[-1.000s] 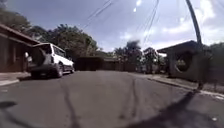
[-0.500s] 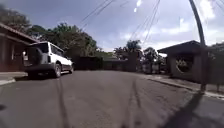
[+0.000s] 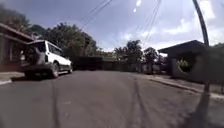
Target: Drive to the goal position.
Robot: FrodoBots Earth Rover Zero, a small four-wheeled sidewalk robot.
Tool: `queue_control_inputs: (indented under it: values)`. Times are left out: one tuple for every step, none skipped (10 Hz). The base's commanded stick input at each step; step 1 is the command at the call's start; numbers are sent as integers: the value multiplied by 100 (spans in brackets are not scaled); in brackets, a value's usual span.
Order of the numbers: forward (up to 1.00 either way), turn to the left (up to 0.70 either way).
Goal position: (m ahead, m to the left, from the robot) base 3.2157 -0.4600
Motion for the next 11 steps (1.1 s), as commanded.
queue_control_inputs:
  values:
    - [45,0]
    - [45,0]
    - [45,0]
    - [45,0]
    - [45,0]
    - [45,0]
    - [45,0]
    - [45,0]
    - [45,0]
    - [45,0]
    - [45,0]
